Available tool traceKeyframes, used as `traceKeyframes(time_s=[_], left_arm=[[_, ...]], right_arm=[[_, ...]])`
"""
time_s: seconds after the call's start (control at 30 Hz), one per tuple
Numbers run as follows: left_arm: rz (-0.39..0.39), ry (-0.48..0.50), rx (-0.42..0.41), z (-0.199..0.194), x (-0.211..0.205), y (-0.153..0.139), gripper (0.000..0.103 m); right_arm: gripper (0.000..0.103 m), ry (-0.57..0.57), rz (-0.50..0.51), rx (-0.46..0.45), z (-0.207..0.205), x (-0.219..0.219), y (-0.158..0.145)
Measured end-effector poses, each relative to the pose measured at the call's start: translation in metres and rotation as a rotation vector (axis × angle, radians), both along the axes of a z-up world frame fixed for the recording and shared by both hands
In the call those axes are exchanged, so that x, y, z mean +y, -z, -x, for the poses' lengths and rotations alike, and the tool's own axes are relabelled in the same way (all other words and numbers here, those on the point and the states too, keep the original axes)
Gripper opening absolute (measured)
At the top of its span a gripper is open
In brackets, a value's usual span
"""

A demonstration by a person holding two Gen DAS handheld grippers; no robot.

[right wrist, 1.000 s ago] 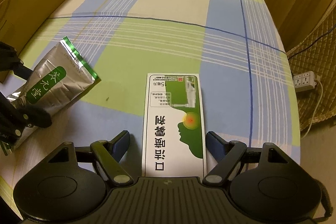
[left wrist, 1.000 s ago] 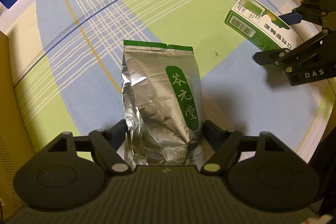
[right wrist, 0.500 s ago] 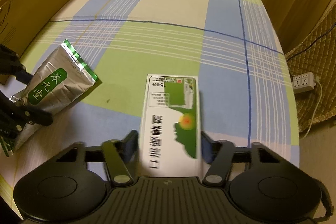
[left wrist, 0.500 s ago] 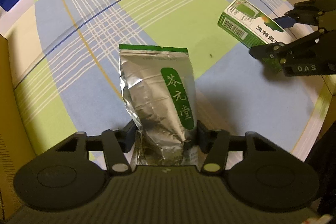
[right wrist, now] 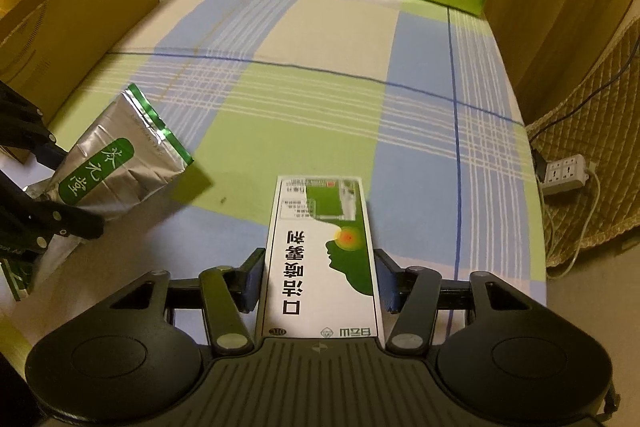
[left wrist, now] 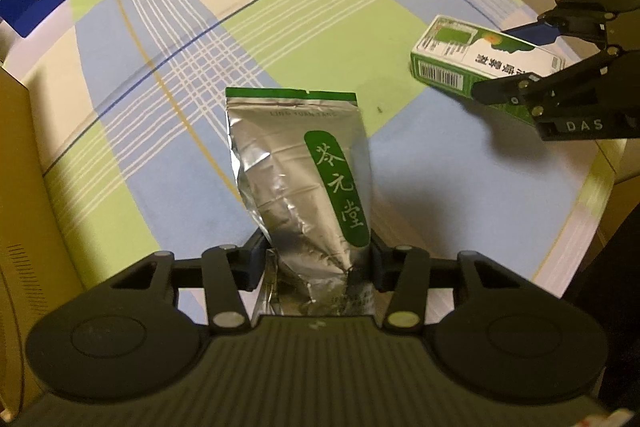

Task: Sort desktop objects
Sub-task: 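Carry the tea bag and green box over the cardboard box with both grippers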

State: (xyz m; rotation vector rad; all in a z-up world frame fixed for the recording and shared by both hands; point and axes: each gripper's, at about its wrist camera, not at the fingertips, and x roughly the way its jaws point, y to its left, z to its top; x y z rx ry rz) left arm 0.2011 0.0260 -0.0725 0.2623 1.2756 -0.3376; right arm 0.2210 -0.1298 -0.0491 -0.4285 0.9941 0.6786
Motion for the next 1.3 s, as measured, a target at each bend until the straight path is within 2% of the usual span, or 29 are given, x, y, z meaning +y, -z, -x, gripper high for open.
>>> traceKeyframes(time_s=[0.2, 0.47, 0.67, 0.77, 0.8, 0.87, 1.03, 1.3], left_arm=[[-0.007, -0.001, -0.008, 0.006, 0.000, -0.010, 0.044], [0.005, 0.000, 0.005, 0.011, -0.001, -0.004, 0.044], [0.021, 0.006, 0.014, 0.008, -0.003, 0.004, 0.044], [0.025, 0.011, 0.019, 0.008, -0.004, 0.007, 0.044], [0.026, 0.012, 0.021, 0.008, -0.003, 0.008, 0.044], [0.029, 0.009, 0.023, 0.008, -0.003, 0.009, 0.044], [0.030, -0.003, 0.014, 0.009, 0.000, 0.000, 0.044], [0.036, -0.025, -0.037, 0.014, 0.009, -0.045, 0.044]], right_arm=[[0.052, -0.006, -0.005, 0.002, 0.009, -0.002, -0.006], [0.053, -0.015, 0.039, 0.067, 0.002, -0.003, 0.012], [0.059, -0.018, 0.061, 0.086, -0.003, 0.005, 0.027], [0.058, -0.009, 0.064, 0.090, -0.005, 0.005, 0.030], [0.052, -0.005, 0.066, 0.088, -0.006, 0.004, 0.030], [0.052, -0.010, 0.068, 0.081, -0.005, 0.004, 0.028], [0.052, -0.006, 0.026, 0.043, 0.001, 0.004, 0.009], [0.052, -0.018, -0.040, 0.001, 0.012, 0.018, -0.042]])
